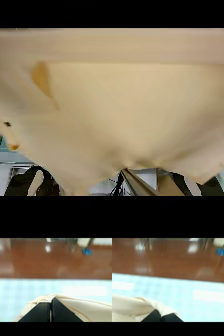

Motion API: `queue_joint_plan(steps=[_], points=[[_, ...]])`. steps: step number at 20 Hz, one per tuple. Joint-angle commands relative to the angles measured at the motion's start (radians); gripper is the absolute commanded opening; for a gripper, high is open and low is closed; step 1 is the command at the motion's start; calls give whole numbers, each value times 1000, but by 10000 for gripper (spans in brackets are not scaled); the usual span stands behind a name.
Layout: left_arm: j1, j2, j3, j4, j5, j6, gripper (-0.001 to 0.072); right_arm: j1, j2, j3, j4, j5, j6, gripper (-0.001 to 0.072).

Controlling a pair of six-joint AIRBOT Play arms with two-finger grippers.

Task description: Fold the shirts.

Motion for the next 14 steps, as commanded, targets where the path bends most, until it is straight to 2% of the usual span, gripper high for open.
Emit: queue_joint_plan(steps=[1,4,7,11,14], points=[[-11,-84,-306,-169,160,56,26,1,-15,-345,50,-198,-49,23],[-72,-279,-358,-196,272,70,27,1,-167,-515,40,-393,-54,22],[-168,-464,-357,-208,428,96,27,0,-409,-513,129,-524,-54,22],[-237,-642,-357,-290,602,93,27,6,-763,-381,371,-623,-108,23],[-246,-715,-357,-343,626,92,33,5,-987,-240,499,-651,-114,23]])
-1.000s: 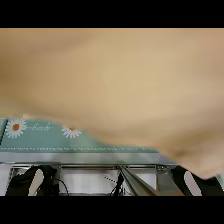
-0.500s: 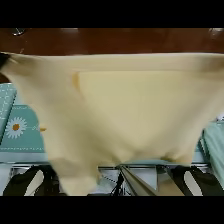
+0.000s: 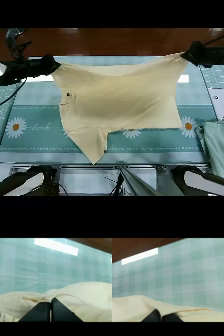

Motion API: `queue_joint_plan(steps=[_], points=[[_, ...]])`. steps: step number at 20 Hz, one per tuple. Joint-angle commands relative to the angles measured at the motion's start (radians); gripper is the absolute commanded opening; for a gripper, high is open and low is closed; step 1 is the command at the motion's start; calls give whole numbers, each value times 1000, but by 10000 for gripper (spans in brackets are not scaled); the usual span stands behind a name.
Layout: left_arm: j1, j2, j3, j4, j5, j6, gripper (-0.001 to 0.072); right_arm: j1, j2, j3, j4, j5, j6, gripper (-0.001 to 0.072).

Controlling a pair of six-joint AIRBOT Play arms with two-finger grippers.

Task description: Fold the shirts.

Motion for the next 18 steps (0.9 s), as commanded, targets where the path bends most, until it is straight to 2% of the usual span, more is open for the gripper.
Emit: queue_joint_plan(steps=[1,2,3,5,7,10,11,13,15,17,18], points=[[-23,-100,-5,-61,69,3,129,0,-273,150,191,-56,-5,33],[-23,-107,-4,-61,54,3,488,-4,-324,190,220,-50,16,265],[-18,-108,-4,-54,21,10,707,-10,-359,218,257,-33,15,624],[42,-107,29,8,-153,29,706,-42,-385,257,258,51,10,624],[160,-107,66,109,-402,29,705,-114,-369,267,218,199,-13,623],[365,-101,18,172,-704,43,705,-215,-303,235,-43,520,-97,622],[424,-90,-40,172,-753,48,705,-228,-255,165,-122,547,-113,622],[505,-41,-199,170,-754,47,705,-260,-108,-90,-129,428,-125,622],[548,11,-364,151,-705,53,705,-280,59,-384,-10,265,-130,622],[547,40,-496,55,-670,129,705,-275,220,-627,140,191,-216,622],[536,41,-549,6,-646,139,705,-275,293,-727,200,163,-233,622]])
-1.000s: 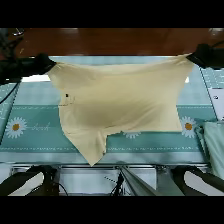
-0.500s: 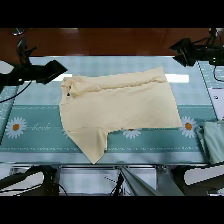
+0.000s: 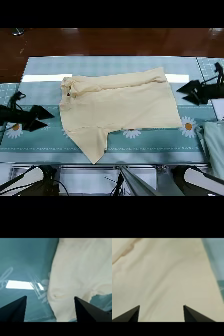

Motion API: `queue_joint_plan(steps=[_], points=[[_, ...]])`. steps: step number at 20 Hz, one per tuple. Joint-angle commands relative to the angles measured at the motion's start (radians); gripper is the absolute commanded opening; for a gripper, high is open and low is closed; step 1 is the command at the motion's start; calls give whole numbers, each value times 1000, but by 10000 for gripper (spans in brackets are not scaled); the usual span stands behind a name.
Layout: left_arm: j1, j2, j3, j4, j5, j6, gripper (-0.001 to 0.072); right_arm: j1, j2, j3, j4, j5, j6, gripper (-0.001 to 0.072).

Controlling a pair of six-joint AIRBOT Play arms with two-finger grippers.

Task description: Fold the shirts.

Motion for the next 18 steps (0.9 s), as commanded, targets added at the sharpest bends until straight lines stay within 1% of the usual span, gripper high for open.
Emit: queue_joint_plan(steps=[1,4,7,9,10,11,12,14,15,16,18], points=[[13,31,-212,-122,50,62,705,-14,256,-376,175,-138,-77,622],[-58,30,-292,-194,146,83,705,-14,354,-475,177,-129,-74,622],[-166,29,-315,-278,257,91,703,-14,370,-479,190,-115,-64,622],[-275,26,-332,-362,331,126,700,-15,370,-478,190,-138,-44,622],[-321,26,-331,-371,374,126,648,-29,370,-474,181,-151,-37,622],[-348,26,-327,-373,403,126,190,-68,370,-465,156,-151,-25,622],[-352,27,-322,-378,407,126,28,-119,370,-456,112,-138,-2,622],[-334,27,-310,-378,386,131,26,-240,370,-455,-47,-93,44,622],[-324,27,-307,-380,377,146,27,-284,370,-460,-153,-72,92,622],[-316,27,-305,-381,377,149,27,-308,370,-472,-222,-58,124,622],[-315,27,-306,-381,377,149,27,-321,370,-496,-273,-42,128,622]])
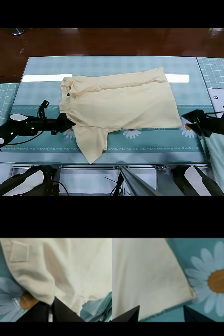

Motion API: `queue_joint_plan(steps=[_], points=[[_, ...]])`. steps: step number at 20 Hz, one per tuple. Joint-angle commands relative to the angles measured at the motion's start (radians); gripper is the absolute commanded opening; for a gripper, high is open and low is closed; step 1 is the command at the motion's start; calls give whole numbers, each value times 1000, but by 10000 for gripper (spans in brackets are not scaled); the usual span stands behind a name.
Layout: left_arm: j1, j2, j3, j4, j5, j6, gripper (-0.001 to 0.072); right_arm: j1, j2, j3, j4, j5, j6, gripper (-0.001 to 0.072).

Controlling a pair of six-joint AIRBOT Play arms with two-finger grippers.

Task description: Fold the shirts.

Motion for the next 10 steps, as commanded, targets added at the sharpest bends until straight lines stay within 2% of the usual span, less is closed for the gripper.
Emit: queue_joint_plan(steps=[1,7,10], points=[[-2,0,3,-16,7,11,27,-60,0,-25,-142,27,54,622],[-2,0,3,-17,7,10,27,-58,-156,-25,21,-13,-32,622],[-2,0,3,-17,7,10,27,-58,-250,-25,156,-34,-115,622]])
